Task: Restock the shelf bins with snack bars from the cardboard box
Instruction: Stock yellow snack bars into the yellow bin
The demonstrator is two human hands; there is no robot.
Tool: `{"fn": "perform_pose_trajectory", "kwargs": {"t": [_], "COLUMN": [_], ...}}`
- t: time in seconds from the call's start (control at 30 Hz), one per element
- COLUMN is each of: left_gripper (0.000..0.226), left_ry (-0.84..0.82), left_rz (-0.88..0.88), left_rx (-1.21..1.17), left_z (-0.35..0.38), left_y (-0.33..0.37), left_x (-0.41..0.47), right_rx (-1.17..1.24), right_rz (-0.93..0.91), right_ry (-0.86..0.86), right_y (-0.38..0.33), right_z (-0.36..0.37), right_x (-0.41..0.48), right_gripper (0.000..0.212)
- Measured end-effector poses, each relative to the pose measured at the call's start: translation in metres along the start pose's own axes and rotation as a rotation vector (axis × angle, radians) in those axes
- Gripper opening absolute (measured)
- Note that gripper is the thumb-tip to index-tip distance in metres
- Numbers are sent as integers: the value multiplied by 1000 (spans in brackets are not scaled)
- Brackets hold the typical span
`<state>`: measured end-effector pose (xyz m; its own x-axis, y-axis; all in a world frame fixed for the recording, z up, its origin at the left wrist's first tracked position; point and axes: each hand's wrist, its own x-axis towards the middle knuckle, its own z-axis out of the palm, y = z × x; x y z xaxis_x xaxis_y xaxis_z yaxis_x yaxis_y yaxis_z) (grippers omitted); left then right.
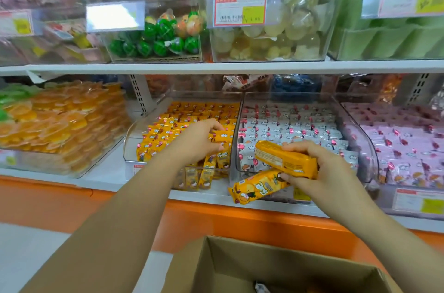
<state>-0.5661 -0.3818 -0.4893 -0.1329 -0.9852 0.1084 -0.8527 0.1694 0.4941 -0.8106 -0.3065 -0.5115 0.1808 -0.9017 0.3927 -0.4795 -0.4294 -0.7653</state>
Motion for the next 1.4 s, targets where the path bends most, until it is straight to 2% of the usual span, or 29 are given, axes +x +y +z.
{"fn": "perform_pose_trajectory", "kwargs": {"t": [0.17,0.3,0.5,0.57,0.67,0.8,0.87,0.97,1.07,1.2,1.33,1.4], "left_gripper": [48,37,47,42,19,34,32,24,31,34,33,33], "left_ry": [-43,-73,-76,19,117,-120,-135,-4,103,419,407,361], "left_rz": [29,108,106,110,101,-7,16,12,-25,-45,-15,4], "left_rx": [144,295,268,154,-158,-757,-832,-820,-818,-600,-418,-366], "left_z": [18,29,24,12,-5,-12,-12,-18,-28,-43,-37,-28], "left_y": [2,-11,-11,-4,6,27,31,27,7,-16,-24,-28], "left_x": [27,37,26,13,-17,-57,-60,-57,-58,-57,-48,-40], "right_rx": [-17,-13,74,135,300,505,519,489,436,293,194,222], "right_rz": [13,35,83,96,120,162,148,141,142,147,130,128], "right_ry": [-20,-27,33,88,195,358,378,348,278,186,160,183], "right_y": [3,1,-1,-2,-7,-18,-27,-38,-44,-49,-49,-49], "right_z": [-1,-3,0,1,4,19,29,44,52,56,55,54], "right_x": [0,3,7,6,5,7,9,12,19,33,48,53], "right_gripper": [48,47,42,39,35,33,33,33,29,15,2,12]}}
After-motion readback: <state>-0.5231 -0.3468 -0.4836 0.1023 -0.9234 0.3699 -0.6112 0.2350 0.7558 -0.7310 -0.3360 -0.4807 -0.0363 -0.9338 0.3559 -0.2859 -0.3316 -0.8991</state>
